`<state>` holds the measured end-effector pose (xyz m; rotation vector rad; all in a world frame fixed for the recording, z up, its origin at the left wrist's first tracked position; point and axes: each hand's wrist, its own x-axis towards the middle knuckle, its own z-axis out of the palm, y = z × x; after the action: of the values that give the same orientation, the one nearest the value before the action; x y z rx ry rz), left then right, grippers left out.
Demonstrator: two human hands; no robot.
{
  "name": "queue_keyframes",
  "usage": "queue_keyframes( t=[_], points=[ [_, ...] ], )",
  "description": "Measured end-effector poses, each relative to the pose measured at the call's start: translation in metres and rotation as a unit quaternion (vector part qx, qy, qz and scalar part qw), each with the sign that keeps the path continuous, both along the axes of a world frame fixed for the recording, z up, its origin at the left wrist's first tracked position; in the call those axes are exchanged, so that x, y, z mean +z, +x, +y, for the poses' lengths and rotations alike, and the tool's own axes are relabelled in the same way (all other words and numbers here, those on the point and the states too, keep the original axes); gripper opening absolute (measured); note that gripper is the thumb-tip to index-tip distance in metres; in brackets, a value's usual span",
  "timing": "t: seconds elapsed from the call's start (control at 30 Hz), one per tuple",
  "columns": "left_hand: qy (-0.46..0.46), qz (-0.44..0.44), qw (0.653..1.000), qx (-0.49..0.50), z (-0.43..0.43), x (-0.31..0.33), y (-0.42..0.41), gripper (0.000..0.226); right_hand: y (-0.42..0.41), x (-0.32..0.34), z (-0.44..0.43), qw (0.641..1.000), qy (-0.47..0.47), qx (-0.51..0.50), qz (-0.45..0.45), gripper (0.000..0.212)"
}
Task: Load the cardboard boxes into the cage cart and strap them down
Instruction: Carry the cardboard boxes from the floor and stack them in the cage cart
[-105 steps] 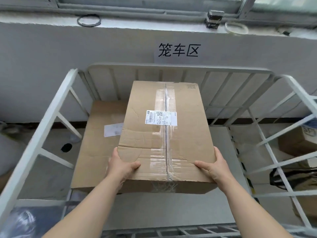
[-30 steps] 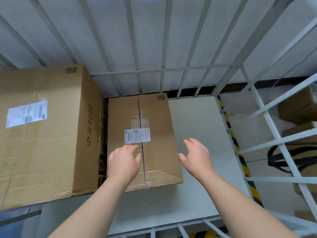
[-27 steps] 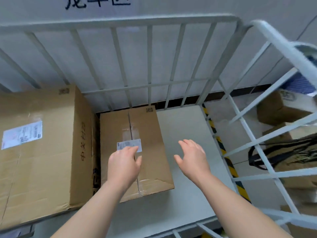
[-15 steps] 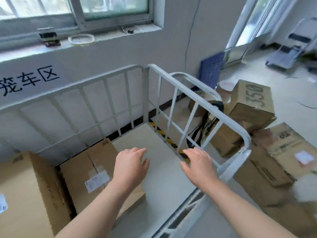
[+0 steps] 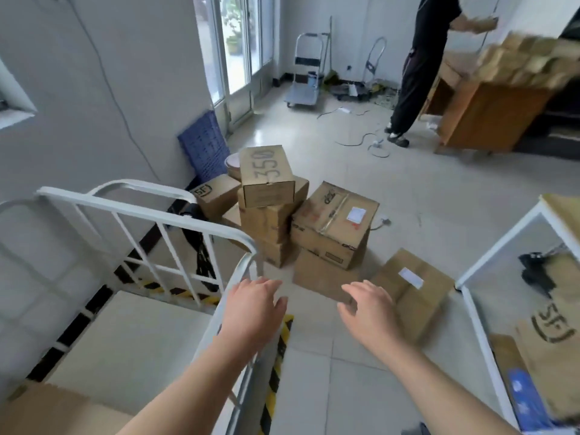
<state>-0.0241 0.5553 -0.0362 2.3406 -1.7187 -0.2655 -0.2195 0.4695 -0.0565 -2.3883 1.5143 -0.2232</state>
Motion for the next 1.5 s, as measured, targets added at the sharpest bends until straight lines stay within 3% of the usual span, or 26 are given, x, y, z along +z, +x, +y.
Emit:
queue_keyframes(
  t=[0.17,0.37,0.97,1.1,1.5],
  points=[
    [0.034,0.011,0.998,-0.043,-0.075,-0.013,-0.077,0.042,-0.09,-0.006,-0.046,0.996,0.028,-0.079,0.003,0.033],
    [0.072,0.039,0.994,-0.067,-0.147,-0.044,-0.147,0.041,-0.168,-0.028,-0.101,0.986,0.065,-0.156,0.006,0.043],
    [0.202,0.043,0.962,-0.176,-0.395,-0.156,-0.21,0.04,-0.248,-0.144,-0.271,0.914,0.188,-0.357,-0.035,0.045],
    [0.232,0.029,0.953,-0.192,-0.451,-0.201,-0.225,0.039,-0.265,-0.188,-0.31,0.896,0.215,-0.386,-0.046,0.046],
    [0.306,0.125,0.935,-0.126,-0.543,-0.411,-0.287,0.057,-0.319,-0.393,-0.402,0.863,0.279,-0.419,-0.04,0.053]
  ],
)
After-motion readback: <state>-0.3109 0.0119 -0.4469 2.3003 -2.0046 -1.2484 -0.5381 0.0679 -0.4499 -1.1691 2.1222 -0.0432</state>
